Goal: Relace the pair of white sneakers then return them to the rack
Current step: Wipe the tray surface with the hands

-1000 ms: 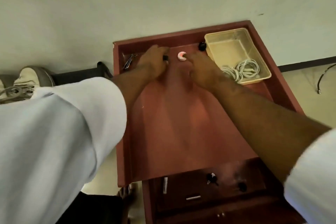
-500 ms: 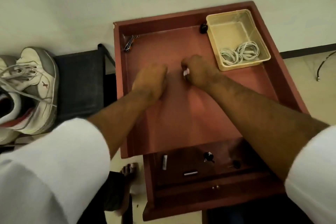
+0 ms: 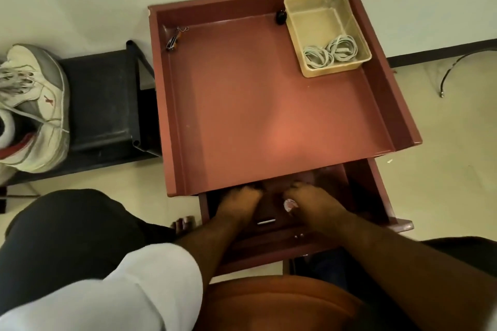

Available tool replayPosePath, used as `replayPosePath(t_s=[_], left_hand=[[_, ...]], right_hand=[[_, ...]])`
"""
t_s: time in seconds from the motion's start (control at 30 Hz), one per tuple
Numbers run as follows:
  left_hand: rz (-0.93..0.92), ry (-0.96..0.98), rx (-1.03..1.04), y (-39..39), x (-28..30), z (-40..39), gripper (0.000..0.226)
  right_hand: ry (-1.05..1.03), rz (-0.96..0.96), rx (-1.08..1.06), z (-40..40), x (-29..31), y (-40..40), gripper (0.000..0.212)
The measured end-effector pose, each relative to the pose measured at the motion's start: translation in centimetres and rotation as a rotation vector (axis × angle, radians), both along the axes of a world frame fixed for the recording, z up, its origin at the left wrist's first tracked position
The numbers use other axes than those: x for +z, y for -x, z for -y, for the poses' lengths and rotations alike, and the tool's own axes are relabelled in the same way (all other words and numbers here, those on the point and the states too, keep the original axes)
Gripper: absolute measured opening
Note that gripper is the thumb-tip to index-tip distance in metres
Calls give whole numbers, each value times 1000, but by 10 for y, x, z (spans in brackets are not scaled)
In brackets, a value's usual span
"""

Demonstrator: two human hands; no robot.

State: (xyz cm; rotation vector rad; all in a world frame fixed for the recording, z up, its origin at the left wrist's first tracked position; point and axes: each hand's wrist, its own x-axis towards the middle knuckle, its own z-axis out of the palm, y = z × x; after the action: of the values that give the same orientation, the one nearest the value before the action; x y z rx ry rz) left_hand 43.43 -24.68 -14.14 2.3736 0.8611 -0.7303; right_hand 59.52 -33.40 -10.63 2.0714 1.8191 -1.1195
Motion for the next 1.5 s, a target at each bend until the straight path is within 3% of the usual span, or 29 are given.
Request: replayPosePath(t_s=[0.13, 0.23, 0.3, 0.4, 0.57, 0.6, 0.7, 0.83, 0.93, 1.03, 1.17, 1.27, 1.33, 1.5], left_hand=[[-48, 25, -159, 6, -38, -4, 39], [12, -103, 48, 24, -58, -1, 38], [9, -12, 143, 25, -51, 0, 39], [21, 54, -32, 13, -23, -4, 38], [-43, 112, 88, 12, 29, 2, 24], [-24, 130, 111, 14, 43, 4, 23], [138, 107, 195, 17, 89, -17, 22], [398, -85, 415, 1, 134, -112, 18], [514, -306, 502, -23, 136, -194, 21], [431, -399, 539, -45, 124, -261, 30], [70, -585, 364, -56, 107, -301, 31], [-82, -674, 280, -65, 99, -308, 33], [-104, -706, 254, -70, 91, -311, 35], [46, -645, 253, -67, 82, -310, 37]], right_hand=[[-6, 141, 79, -24, -35, 9, 41], [31, 213, 112, -31, -54, 13, 46], [54, 234, 141, -31, -61, 14, 44], [84, 222, 110, -28, -60, 13, 40], [141, 154, 79, -25, -17, 20, 34], [138, 127, 68, -22, -2, 24, 34], [-164, 146, 4, -22, 44, 28, 30], [-111, 92, -188, -89, 91, -2, 28], [-308, 120, -306, -162, 102, -30, 37], [-433, 194, -297, -227, 95, -49, 39], [-482, 649, -24, -288, 89, -72, 38], [-397, 839, 168, -310, 87, -89, 38], [-325, 914, 222, -317, 81, -97, 38], [-278, 948, 245, -328, 69, -107, 38]])
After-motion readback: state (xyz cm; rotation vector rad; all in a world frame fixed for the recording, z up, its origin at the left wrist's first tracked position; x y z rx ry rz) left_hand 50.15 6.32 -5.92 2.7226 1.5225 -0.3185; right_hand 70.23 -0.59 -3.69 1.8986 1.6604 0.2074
